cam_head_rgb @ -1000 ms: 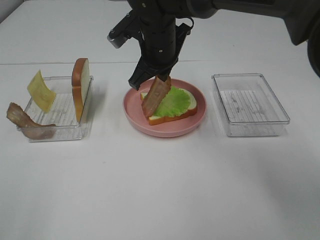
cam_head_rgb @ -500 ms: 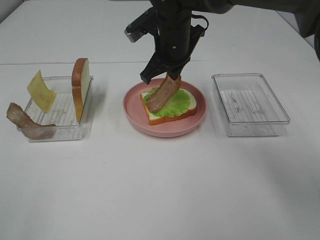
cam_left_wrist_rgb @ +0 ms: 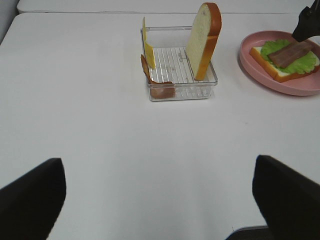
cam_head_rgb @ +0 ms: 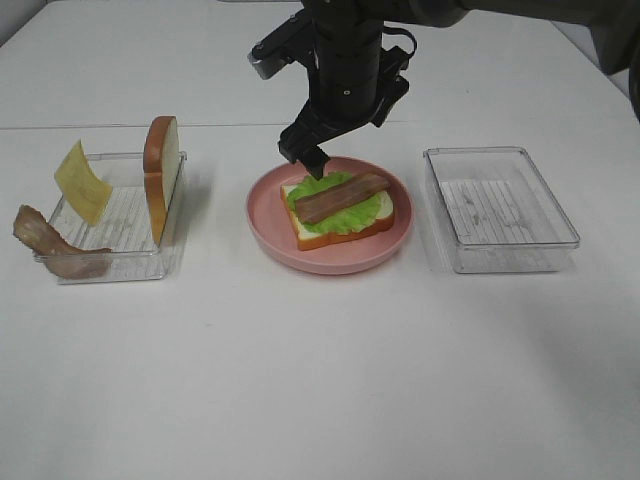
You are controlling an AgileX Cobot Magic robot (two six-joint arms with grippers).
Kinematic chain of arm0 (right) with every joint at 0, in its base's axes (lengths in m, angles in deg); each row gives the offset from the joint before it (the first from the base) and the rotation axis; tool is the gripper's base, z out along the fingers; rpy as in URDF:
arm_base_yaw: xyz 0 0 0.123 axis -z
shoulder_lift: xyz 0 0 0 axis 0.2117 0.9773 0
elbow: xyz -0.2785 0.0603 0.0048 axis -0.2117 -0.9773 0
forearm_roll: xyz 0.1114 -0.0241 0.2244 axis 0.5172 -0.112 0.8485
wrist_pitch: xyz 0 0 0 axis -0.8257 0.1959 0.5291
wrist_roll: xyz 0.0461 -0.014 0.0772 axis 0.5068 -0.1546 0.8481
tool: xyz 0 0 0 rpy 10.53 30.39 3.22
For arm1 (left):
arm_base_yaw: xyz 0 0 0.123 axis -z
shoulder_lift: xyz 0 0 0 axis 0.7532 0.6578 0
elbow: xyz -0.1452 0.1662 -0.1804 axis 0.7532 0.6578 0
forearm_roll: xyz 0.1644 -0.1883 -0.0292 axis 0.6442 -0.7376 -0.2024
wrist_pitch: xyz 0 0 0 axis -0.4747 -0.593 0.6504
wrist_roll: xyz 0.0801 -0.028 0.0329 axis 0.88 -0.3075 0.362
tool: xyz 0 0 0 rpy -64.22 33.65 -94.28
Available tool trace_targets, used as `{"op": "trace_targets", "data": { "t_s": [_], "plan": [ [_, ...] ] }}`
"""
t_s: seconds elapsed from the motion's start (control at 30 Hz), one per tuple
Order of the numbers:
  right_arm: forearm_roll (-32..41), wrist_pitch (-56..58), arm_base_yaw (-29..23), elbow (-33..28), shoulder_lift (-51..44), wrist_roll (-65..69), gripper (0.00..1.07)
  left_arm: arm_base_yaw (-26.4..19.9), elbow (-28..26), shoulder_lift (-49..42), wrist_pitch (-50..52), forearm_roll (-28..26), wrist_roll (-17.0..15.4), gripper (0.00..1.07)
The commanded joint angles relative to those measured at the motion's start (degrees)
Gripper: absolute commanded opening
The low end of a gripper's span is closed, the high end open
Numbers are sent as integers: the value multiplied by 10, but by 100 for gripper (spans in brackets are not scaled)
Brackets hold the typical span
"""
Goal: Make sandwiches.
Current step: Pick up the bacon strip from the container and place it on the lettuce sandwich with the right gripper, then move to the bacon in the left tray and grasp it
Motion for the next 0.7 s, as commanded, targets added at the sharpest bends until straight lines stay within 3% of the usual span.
{"op": "trace_targets", "data": {
  "t_s": [0.03, 0.7],
  "plan": [
    [-6, 10, 2, 1, -3, 7, 99, -1, 1, -7, 2, -3, -1, 93],
    [-11, 190, 2, 2, -160, -1, 99, -1, 1, -7, 2, -3, -1, 93]
  ]
}}
